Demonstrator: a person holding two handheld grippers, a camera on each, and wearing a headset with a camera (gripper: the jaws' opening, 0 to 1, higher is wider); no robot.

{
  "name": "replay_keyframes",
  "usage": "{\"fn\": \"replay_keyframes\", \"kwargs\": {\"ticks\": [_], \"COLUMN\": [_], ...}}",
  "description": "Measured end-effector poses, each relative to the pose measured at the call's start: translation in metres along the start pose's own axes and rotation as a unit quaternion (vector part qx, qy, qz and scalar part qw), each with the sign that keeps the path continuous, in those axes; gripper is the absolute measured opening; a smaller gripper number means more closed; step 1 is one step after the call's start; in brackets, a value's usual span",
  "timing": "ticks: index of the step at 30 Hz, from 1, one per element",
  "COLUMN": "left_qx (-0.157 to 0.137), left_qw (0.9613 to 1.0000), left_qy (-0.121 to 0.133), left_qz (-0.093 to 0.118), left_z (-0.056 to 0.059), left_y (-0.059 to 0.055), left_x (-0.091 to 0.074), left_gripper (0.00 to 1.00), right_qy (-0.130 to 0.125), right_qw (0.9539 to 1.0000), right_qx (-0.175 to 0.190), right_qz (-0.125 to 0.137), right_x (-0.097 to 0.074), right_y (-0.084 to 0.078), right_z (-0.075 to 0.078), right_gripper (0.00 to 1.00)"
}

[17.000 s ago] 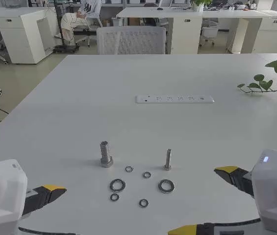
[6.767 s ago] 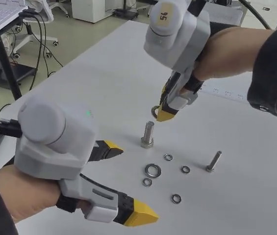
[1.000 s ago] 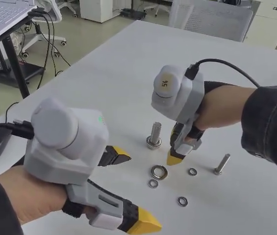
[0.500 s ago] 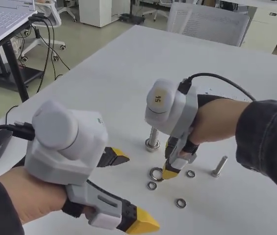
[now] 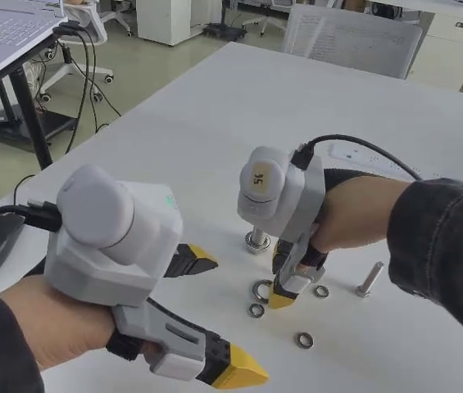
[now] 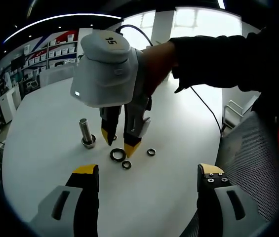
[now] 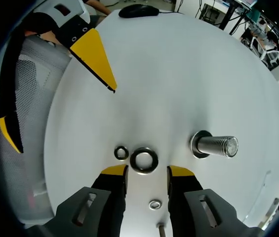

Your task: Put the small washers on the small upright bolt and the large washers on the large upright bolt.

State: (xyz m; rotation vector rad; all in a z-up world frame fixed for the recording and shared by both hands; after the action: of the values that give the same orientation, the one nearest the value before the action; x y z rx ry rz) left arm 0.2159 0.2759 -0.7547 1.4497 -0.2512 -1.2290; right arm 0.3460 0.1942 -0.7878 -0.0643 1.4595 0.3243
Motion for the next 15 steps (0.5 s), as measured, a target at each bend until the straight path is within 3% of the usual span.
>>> {"fn": "replay_keyframes", "kwargs": {"ticks": [15], "left_qx": [-0.001], "left_qw": [1.0], "left_qy": [-0.001], "left_qz": [0.0], "left_z": [-0.0001], "left_y": [-0.0012], "left_x": [0.0016], "left_gripper": [0.81], "right_qy": [-0.001], "right_qw": [0.9999], "right_qx": [-0.011], "right_qz": [0.007], "right_x": [0.0031], "right_y": [0.0041], "right_z": [-0.0009], "right_gripper": [0.32]}}
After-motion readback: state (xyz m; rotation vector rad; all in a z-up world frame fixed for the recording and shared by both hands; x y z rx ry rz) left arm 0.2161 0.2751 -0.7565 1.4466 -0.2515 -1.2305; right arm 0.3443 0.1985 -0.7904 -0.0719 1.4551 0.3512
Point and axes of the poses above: the centre of the closed fingertips' face, and the gripper's own axes: x roughly forward along the fingers, z roughly to its right, y roughly out of its top, the point moved 9 cm from there along -x, roughly backward along the fingers, and after that the axes turned 7 degrees about -y, right-handed, at the moved point
